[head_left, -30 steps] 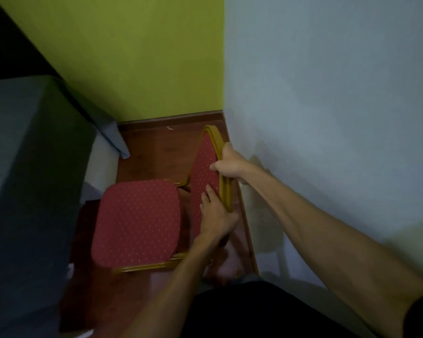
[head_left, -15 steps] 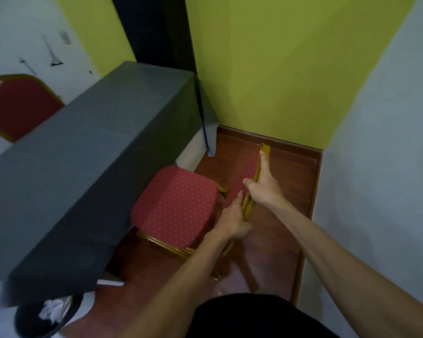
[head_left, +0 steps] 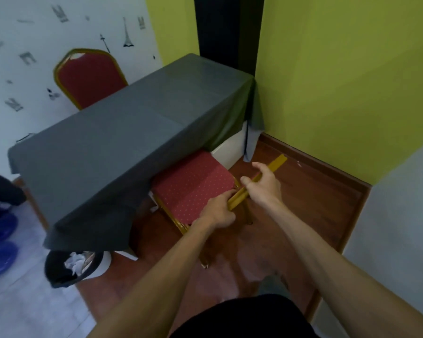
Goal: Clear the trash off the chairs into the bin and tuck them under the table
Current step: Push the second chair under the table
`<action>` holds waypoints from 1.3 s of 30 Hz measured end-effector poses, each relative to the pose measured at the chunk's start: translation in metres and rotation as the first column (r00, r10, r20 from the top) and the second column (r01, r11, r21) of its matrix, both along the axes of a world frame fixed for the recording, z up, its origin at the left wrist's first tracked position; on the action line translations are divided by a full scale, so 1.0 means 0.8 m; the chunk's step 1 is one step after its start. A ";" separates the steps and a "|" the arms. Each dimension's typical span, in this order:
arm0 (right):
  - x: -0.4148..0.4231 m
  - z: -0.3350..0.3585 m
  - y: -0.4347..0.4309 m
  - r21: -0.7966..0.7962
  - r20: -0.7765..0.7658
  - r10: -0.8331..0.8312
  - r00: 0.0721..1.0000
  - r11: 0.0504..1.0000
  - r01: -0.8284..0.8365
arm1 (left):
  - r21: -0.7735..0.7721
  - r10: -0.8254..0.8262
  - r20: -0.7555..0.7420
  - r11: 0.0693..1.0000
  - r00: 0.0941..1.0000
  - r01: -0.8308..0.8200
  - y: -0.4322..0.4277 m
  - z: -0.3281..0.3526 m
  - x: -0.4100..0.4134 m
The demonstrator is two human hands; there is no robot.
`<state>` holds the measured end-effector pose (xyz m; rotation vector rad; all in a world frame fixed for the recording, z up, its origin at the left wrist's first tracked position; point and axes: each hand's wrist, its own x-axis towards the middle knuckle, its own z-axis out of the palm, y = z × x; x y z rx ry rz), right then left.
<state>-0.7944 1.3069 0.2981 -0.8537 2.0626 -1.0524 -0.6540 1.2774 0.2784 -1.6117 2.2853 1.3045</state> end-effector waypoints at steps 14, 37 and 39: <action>-0.073 0.011 -0.096 0.117 0.315 0.054 0.948 0.989 -0.095 | -0.069 -0.009 -0.046 0.998 0.999 0.005 -0.055 -0.028 -0.028; -0.030 -0.015 -0.234 0.030 0.388 0.094 0.917 0.993 -0.115 | 0.015 0.023 0.068 1.000 0.997 -0.024 -0.193 -0.026 0.025; -0.022 -0.015 -0.246 0.027 0.389 0.100 0.916 0.992 -0.120 | 0.029 0.040 0.075 0.999 0.996 -0.042 -0.204 -0.022 0.032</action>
